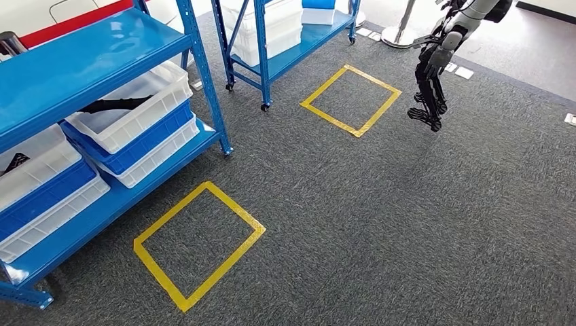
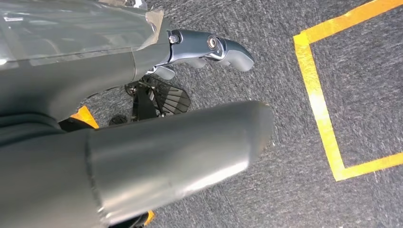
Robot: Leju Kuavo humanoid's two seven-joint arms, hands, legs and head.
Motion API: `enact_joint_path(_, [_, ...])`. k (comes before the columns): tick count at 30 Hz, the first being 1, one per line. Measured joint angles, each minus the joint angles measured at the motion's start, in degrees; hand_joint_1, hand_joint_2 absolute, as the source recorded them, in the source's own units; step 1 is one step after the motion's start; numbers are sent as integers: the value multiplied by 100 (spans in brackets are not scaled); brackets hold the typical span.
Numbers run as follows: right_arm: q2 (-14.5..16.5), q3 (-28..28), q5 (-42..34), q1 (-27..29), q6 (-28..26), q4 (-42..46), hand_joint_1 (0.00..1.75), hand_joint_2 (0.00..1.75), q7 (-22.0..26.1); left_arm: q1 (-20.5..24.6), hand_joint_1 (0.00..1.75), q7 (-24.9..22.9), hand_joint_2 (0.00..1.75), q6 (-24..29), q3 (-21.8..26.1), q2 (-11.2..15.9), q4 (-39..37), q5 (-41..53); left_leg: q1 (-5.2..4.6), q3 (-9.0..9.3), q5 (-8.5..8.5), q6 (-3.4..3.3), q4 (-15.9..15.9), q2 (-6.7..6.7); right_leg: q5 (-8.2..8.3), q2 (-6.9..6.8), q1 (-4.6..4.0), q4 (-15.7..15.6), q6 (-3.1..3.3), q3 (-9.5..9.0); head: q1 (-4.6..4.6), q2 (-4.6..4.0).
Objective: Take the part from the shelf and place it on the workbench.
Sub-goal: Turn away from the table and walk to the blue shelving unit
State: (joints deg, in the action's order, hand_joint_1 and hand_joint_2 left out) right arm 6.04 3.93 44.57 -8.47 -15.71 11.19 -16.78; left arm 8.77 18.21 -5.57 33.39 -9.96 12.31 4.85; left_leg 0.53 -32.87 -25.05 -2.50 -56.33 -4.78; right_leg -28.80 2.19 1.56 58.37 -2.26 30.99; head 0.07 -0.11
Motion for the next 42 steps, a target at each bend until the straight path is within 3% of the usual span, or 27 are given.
enact_joint_path(1, [-5,0,5,-11,-4,1,0,0,1,1,0,5,0,1,-1,-9,1,0,22,59,43,-29,96,24,-83,-45,-23,167,16,80,5,0])
enact_joint_path(3, [-18,-1,8,-28,-10,1,0,0,1,2,0,10,0,1,-1,-23,2,0,48,113,81,-57,177,68,-361,-118,-22,821,59,422,18,0])
enact_joint_path(5, [-29,-4,6,-20,-16,1,0,0,1,1,0,10,0,-1,-2,-36,2,1,55,111,68,-38,172,89,-517,-130,10,1365,19,739,23,0])
enact_joint_path(6, [-40,-5,4,-10,-21,1,0,0,1,0,0,10,0,-2,-3,-43,2,2,68,114,55,-15,165,90,-464,-136,37,1357,-43,759,23,0])
enact_joint_path(7, [-50,-6,3,-4,-26,1,0,0,1,0,0,9,0,-3,-4,-48,2,3,89,118,37,18,148,84,-330,-141,67,1127,-120,662,24,0])
enact_joint_path(9, [-59,-7,2,-6,-32,1,0,0,2,2,0,10,0,-4,-5,-46,4,6,128,108,-35,132,58,65,-1,-132,126,380,-271,304,34,0])
enact_joint_path(10, [-52,-7,2,-9,-33,1,0,0,2,4,0,10,0,-4,-6,-41,8,7,130,92,-88,194,-11,59,87,-113,134,140,-272,182,46,0])
enact_joint_path(12, [-42,-9,-7,-6,-42,1,0,0,3,10,0,11,0,-4,-7,-31,16,9,115,64,-161,279,-92,51,107,-87,125,55,-157,129,23,0])
enact_joint_path(14, [-46,-16,-25,4,-59,2,0,0,5,12,0,8,0,-4,-8,-36,19,20,143,60,-177,302,-108,45,101,-102,124,68,-32,124,-25,0])
enact_joint_path(16, [-42,-37,-38,14,-86,2,0,0,18,16,0,-2,0,-5,-14,-38,19,35,159,-46,-318,309,-347,205,99,-133,105,71,34,118,-35,0])
enact_joint_path(18, [-48,-72,-40,38,-110,1,0,0,38,29,0,-11,0,-6,-41,-42,19,41,148,-391,-661,301,-1035,408,84,-184,65,67,82,109,-44,0])
enact_joint_path(19, [-51,-89,-40,57,-116,1,0,0,45,30,0,-15,0,-7,-58,-44,19,42,145,-614,-822,290,-1446,439,72,-214,39,69,100,107,-45,0])
enact_joint_path(20, [-54,-105,-40,75,-120,1,0,0,51,27,0,-19,0,-6,-75,-44,18,42,139,-796,-903,268,-1758,454,59,-242,11,69,119,101,-46,0])
enact_joint_path(21, [-56,-120,-40,90,-123,1,0,0,56,21,0,-22,0,-5,-86,-45,18,42,127,-886,-873,233,-1879,459,46,-265,-18,70,137,89,-46,0])
enact_joint_path(22, [-57,-129,-40,97,-125,1,0,0,57,18,0,-24,0,-5,-91,-45,18,42,105,-838,-720,183,-1731,460,33,-276,-44,70,153,68,-45,0])
enact_joint_path(24, [-53,-140,-39,94,-127,2,0,0,61,22,0,-25,0,-4,-95,-42,19,43,26,-487,-307,29,-976,487,2,-288,-79,66,182,14,-44,0])
enact_joint_path(25, [-50,-142,-38,91,-131,2,0,0,63,29,0,-25,0,-4,-96,-41,19,44,-16,-326,-183,-34,-642,519,-16,-293,-103,66,181,-5,-42,0])
enact_joint_path(27, [-44,-146,-40,94,-140,3,0,0,64,41,0,-26,0,-5,-98,-39,20,45,-78,-194,-146,-93,-362,562,-47,-312,-112,57,151,-17,-40,0])
enact_joint_path(30, [-39,-162,-67,102,-166,4,0,0,67,43,0,-33,0,-7,-105,-54,22,55,-78,-115,-119,-83,-216,524,-95,-351,-121,70,82,-12,-40,0])
enact_joint_path(32, [-45,-186,-95,107,-195,5,0,0,75,53,0,-46,0,-7,-111,-65,24,66,-44,-7,-81,-86,-87,499,-254,-318,-132,447,86,168,-35,0])
enact_joint_path(34, [-56,-223,-113,133,-214,5,0,0,84,74,0,-62,0,-7,-120,-74,24,86,-46,31,-97,-102,-71,465,-494,-266,-102,1168,102,570,-30,0])
enact_joint_path(36, [-65,-253,-122,177,-220,5,0,0,89,79,0,-75,0,-7,-132,-85,23,101,-48,62,-135,-96,-75,415,-543,-249,-81,1578,42,882,-25,0])
enact_joint_path(37, [-70,-263,-125,196,-224,5,0,0,96,75,0,-80,0,-7,-137,-87,23,103,-45,88,-159,-82,-80,390,-434,-247,-69,1480,-18,887,-24,0])
enact_joint_path(39, [-81,-279,-127,212,-230,5,0,0,112,70,0,-85,0,-7,-143,-88,23,103,-36,156,-231,-32,-106,354,-32,-247,-25,743,-151,614,-22,0])
enact_joint_path(40, [-79,-285,-125,210,-233,5,0,0,119,72,0,-85,0,-7,-144,-85,23,102,-48,177,-280,5,-132,342,127,-243,-14,393,-175,457,-18,0])
enact_joint_path(42, [-73,-290,-114,201,-239,5,0,0,125,76,0,-82,0,-7,-145,-81,23,99,-75,196,-352,70,-169,333,251,-233,-15,69,-109,296,-21,0])
